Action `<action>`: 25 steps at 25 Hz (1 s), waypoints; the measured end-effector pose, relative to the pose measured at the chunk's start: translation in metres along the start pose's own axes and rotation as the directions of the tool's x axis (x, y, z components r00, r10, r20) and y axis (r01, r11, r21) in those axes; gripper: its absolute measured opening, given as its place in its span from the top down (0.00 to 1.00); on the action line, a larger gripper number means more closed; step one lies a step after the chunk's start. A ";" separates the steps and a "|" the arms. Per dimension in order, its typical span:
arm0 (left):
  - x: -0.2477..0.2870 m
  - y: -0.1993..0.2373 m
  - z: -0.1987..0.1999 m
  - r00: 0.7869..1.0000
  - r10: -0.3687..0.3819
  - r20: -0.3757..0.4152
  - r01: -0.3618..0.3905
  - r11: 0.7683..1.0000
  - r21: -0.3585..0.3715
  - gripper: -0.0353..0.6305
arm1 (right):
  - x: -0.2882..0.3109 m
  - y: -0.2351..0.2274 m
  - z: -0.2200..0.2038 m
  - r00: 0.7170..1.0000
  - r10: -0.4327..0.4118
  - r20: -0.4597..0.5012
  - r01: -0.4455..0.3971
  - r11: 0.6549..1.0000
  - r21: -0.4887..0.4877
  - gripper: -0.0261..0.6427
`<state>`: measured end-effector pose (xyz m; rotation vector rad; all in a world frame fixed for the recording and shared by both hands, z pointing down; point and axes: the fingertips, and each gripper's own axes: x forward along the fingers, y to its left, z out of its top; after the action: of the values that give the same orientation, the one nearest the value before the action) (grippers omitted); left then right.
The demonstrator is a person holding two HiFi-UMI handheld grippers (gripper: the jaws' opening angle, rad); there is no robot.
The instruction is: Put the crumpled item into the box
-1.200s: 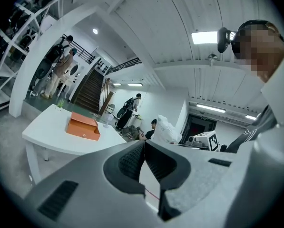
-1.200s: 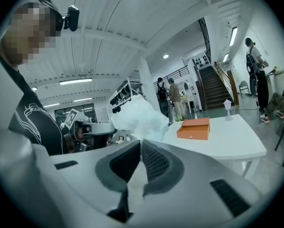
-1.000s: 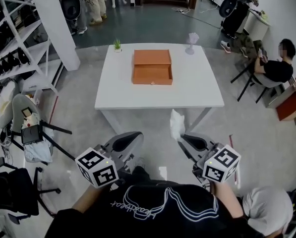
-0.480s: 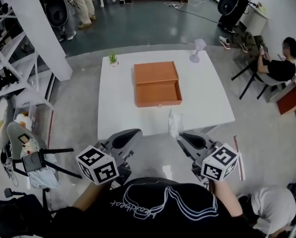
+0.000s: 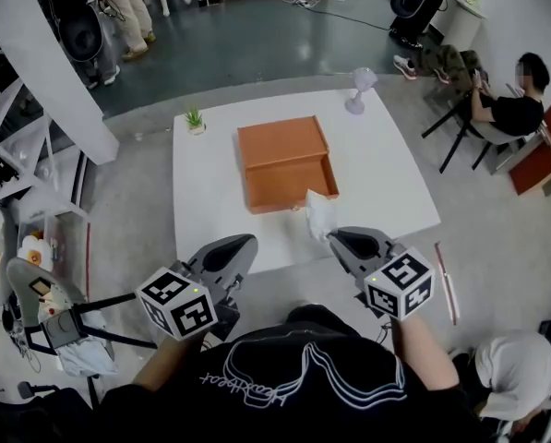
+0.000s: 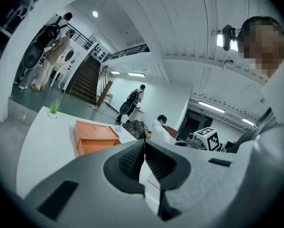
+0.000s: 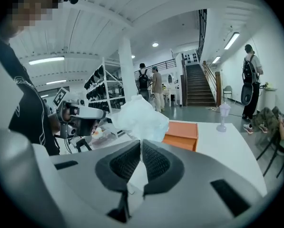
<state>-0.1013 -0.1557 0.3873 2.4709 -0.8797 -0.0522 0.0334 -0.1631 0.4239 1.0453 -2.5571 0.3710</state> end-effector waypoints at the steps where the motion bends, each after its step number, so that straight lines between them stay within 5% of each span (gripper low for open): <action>1: 0.002 0.003 0.001 1.000 0.003 -0.001 -0.003 1.000 -0.001 0.94 | 0.003 -0.004 0.000 1.000 -0.003 -0.010 0.003 1.000 -0.013 0.94; 14: 0.024 0.070 0.021 0.994 0.108 0.001 -0.108 0.991 -0.074 0.94 | 0.082 -0.059 -0.007 0.976 0.047 -0.211 -0.073 0.991 -0.115 0.94; 25: 0.052 0.124 0.034 0.980 0.200 0.023 -0.195 0.972 -0.133 0.94 | 0.155 -0.118 -0.045 0.896 -0.010 -0.444 -0.156 0.929 -0.336 0.93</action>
<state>-0.1394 -0.2843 0.4238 2.2573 -1.0981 -0.0822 0.0244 -0.3253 0.5413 0.6384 -2.1465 0.1200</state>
